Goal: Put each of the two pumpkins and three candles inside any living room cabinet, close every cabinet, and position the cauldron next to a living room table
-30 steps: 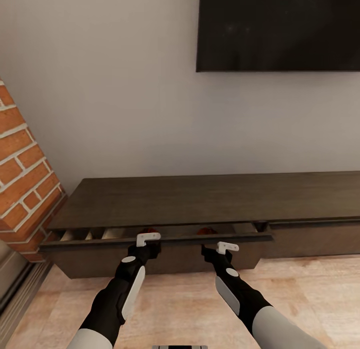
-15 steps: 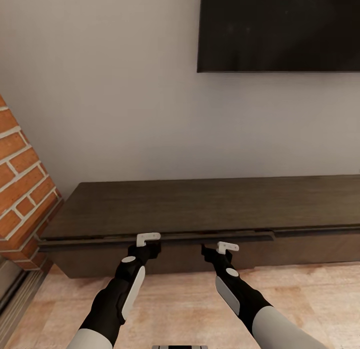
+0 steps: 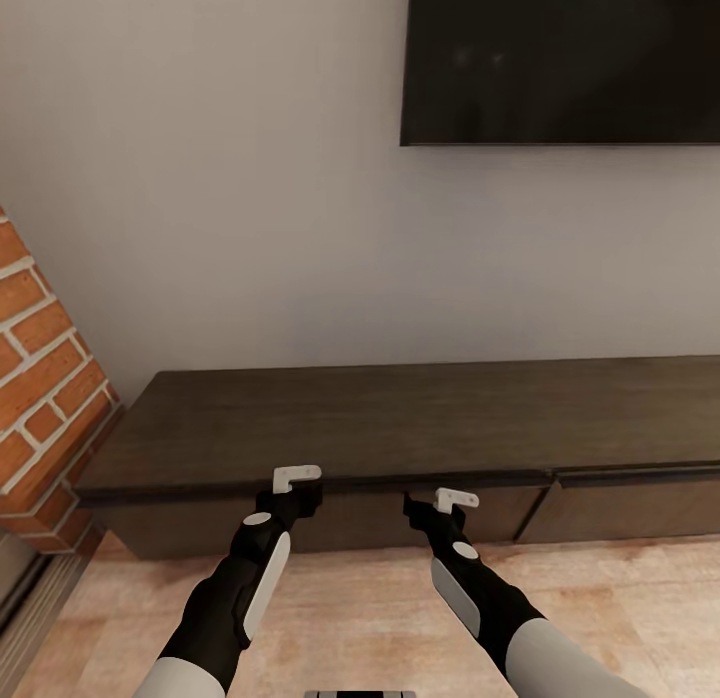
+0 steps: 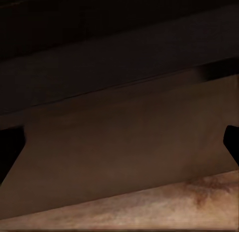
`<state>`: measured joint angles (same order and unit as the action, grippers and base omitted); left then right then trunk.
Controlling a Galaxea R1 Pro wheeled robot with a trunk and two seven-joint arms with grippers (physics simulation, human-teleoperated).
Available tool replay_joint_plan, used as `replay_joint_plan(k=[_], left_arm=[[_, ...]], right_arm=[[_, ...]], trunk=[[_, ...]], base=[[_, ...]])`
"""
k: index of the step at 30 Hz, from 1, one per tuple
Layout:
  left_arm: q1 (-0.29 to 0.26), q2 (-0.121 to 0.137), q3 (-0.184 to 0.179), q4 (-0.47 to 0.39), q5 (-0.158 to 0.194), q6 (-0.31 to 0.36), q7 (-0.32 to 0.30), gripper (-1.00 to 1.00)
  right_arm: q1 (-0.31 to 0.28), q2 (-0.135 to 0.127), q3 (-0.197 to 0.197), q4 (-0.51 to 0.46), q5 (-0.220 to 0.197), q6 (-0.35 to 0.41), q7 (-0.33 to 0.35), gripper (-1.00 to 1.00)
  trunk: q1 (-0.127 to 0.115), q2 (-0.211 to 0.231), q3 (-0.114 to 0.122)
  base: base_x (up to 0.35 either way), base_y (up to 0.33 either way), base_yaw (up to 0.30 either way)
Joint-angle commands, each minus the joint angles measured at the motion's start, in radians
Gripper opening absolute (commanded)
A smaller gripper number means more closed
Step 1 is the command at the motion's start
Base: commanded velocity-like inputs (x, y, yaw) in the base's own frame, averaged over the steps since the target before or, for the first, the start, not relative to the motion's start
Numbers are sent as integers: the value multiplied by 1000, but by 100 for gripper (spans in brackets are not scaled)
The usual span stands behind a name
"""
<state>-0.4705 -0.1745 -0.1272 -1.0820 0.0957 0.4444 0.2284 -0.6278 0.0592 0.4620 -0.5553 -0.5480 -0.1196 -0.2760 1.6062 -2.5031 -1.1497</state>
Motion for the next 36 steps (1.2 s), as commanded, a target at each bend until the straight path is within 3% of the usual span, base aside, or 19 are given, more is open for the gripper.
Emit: replay_joint_plan(k=[1, 21, 25, 36], left_arm=[[0, 0, -2, -1, 10, 4, 9, 100], [0, 0, 1, -1, 12, 19, 11, 100], [0, 0, 11, -9, 14, 69, 11, 100], [0, 0, 18, -57, 18, 197, 9, 100]], right_arm=[[-15, -1, 7, 0, -9, -6, -3, 100], [-15, -2, 7, -8, -10, 0, 0, 100], [-15, -2, 7, -10, -10, 8, -1, 100], [-16, -4, -1, -91, -12, 184, -3, 100]], trunk=[[0, 0, -1], [0, 0, -1], [0, 0, -1], [0, 0, -1]], base=[[65, 1, 0], [-178, 0, 0], [-292, 0, 0], [-335, 0, 0]])
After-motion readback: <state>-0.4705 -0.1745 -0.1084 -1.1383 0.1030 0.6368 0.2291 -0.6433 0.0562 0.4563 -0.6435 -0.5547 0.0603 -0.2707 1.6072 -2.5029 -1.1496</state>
